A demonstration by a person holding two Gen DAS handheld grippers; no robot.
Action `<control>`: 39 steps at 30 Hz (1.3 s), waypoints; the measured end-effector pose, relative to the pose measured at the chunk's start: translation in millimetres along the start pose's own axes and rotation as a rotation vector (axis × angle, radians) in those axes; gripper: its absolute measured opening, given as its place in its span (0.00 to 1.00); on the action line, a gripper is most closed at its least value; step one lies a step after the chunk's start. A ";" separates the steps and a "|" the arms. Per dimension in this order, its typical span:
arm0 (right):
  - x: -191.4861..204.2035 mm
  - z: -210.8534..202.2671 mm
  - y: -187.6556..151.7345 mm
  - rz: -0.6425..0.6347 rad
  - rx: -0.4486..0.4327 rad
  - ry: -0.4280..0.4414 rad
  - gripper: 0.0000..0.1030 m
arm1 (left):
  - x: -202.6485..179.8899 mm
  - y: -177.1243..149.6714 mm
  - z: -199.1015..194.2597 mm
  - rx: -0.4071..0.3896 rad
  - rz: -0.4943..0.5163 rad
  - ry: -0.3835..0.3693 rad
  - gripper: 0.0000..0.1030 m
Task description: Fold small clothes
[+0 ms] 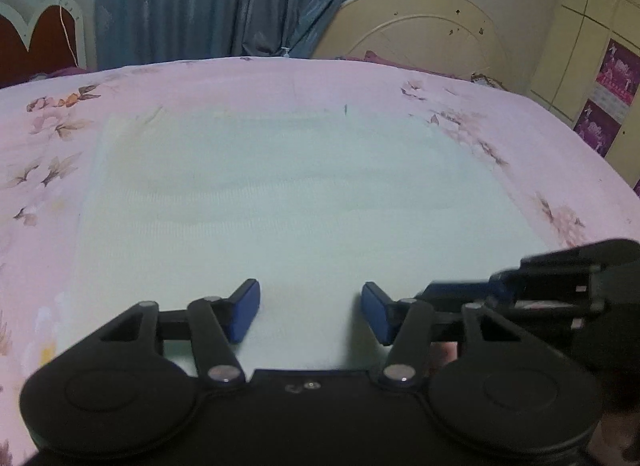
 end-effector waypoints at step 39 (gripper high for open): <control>-85.2 -47.0 -46.7 0.196 -0.036 -0.262 0.10 | 66.8 -38.3 -35.8 -0.061 -0.159 0.146 0.48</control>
Point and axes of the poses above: each gripper's, at about its wrist camera, not at the fingertips, and z roughly the way its jaws point, x to its left, y to its top, the point moved 6 cm from there along z, roughly the way its jaws point, and after that the axes turned 13 degrees about x, right-handed, at the moved point
